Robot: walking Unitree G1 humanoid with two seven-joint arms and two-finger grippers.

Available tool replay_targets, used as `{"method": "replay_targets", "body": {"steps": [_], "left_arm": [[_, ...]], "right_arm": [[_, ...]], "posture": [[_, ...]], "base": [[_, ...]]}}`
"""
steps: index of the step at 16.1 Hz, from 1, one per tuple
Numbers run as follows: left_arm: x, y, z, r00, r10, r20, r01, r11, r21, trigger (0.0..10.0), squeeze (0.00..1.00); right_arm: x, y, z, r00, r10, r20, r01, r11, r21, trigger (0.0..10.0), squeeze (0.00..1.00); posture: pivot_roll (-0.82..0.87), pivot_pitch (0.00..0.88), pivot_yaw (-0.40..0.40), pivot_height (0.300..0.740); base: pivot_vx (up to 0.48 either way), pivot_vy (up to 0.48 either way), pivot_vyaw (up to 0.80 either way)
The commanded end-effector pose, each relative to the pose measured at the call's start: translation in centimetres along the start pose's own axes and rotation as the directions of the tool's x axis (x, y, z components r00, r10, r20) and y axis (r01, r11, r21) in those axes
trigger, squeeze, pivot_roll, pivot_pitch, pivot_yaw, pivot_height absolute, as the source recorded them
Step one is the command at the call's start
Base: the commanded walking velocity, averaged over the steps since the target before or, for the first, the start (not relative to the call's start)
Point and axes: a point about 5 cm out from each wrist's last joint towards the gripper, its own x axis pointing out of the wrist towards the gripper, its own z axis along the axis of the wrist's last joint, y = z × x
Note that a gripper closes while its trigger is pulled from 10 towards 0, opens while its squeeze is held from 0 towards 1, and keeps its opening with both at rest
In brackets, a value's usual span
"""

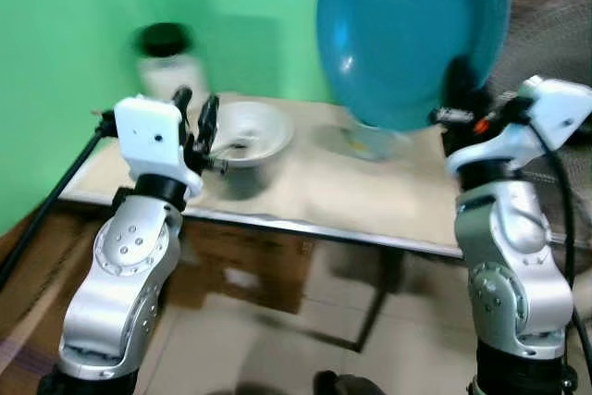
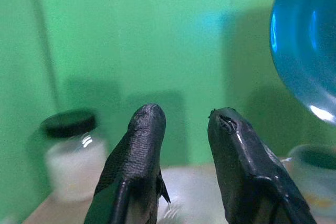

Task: Setting the table

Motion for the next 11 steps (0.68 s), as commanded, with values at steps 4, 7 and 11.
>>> {"method": "replay_targets", "body": {"steps": [4, 7, 11], "left_arm": [[0.8, 0.3, 1.2, 0.982, 0.129, 0.141, -0.13, 0.991, 0.002, 10.0, 0.0], [0.1, -0.4, 0.0, 0.999, 0.027, 0.037, -0.023, 0.995, -0.101, 10.0, 0.0], [-1.3, -0.1, -2.5, 0.994, -0.021, -0.11, 0.016, 0.999, -0.046, 10.0, 0.0]], "right_arm": [[-0.1, 1.0, 0.8, 0.998, 0.056, 0.034, -0.058, 0.997, 0.058, 10.0, 0.0], [-0.1, 1.0, 0.5, 0.999, 0.046, 0.023, -0.047, 0.998, 0.043, 10.0, 0.0], [-0.6, 0.0, -0.4, 0.997, 0.051, -0.064, -0.045, 0.995, 0.09, 10.0, 0.0]], "posture": [[0.07, 0.0, 0.017, 0.74], [0.06, 0.0, 0.012, 0.74], [0.06, 0.0, 0.006, 0.74]], "base": [[0.0, 0.0, -0.8], [0.0, 0.0, -0.8], [0.0, 0.0, -0.8]]}}
